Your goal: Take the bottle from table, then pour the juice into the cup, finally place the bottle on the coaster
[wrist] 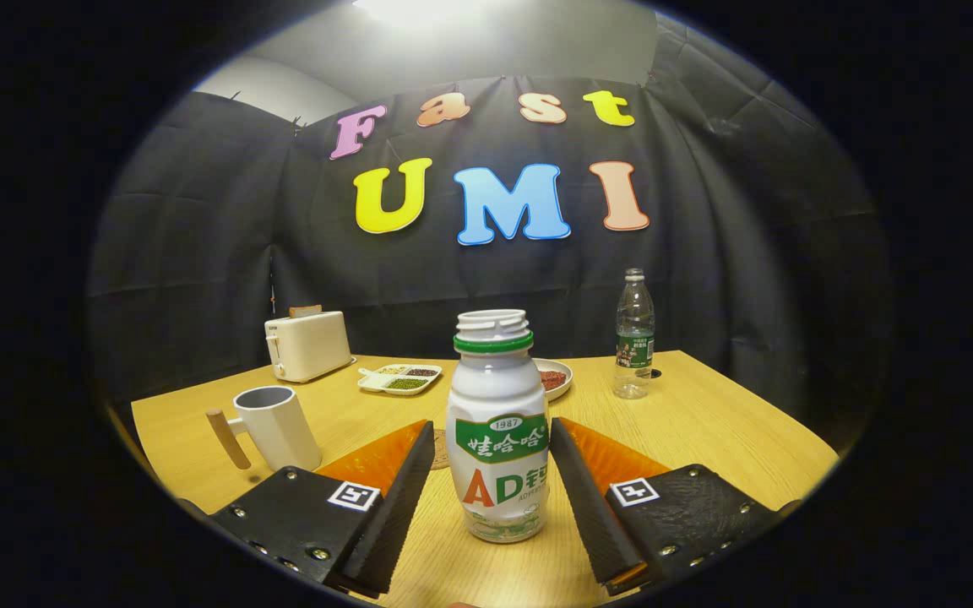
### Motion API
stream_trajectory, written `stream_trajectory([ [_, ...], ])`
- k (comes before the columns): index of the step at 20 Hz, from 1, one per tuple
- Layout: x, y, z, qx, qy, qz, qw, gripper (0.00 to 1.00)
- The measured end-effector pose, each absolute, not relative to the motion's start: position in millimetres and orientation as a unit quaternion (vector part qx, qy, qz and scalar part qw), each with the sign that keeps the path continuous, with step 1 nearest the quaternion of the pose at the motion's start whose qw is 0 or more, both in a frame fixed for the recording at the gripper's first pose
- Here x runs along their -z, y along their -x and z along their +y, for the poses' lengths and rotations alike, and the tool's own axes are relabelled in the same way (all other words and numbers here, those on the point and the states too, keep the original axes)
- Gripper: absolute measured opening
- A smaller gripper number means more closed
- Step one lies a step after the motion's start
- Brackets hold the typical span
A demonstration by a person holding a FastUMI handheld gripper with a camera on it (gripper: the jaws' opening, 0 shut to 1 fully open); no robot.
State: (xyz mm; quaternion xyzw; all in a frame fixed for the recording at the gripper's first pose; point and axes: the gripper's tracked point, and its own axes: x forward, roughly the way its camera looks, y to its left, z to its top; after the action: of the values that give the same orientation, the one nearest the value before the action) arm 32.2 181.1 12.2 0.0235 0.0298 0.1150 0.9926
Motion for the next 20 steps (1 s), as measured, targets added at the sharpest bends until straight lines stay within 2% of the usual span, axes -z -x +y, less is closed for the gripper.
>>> stream_trajectory([
  [5, 7.2, -43.9, 181.3, -0.11, -0.034, 0.054, 0.992, 0.84],
  [7, 7.4, -45.6, 182.6, -0.112, -0.04, 0.052, 0.992, 0.75],
  [10, 7.6, -43.6, 180.5, -0.103, -0.03, 0.048, 0.993, 0.72],
  [13, 6.0, -43.6, 182.8, -0.093, -0.01, 0.053, 0.994, 0.64],
  [20, -11.5, -45.7, 205.7, -0.089, 0.065, 0.056, 0.992, 0.63],
])
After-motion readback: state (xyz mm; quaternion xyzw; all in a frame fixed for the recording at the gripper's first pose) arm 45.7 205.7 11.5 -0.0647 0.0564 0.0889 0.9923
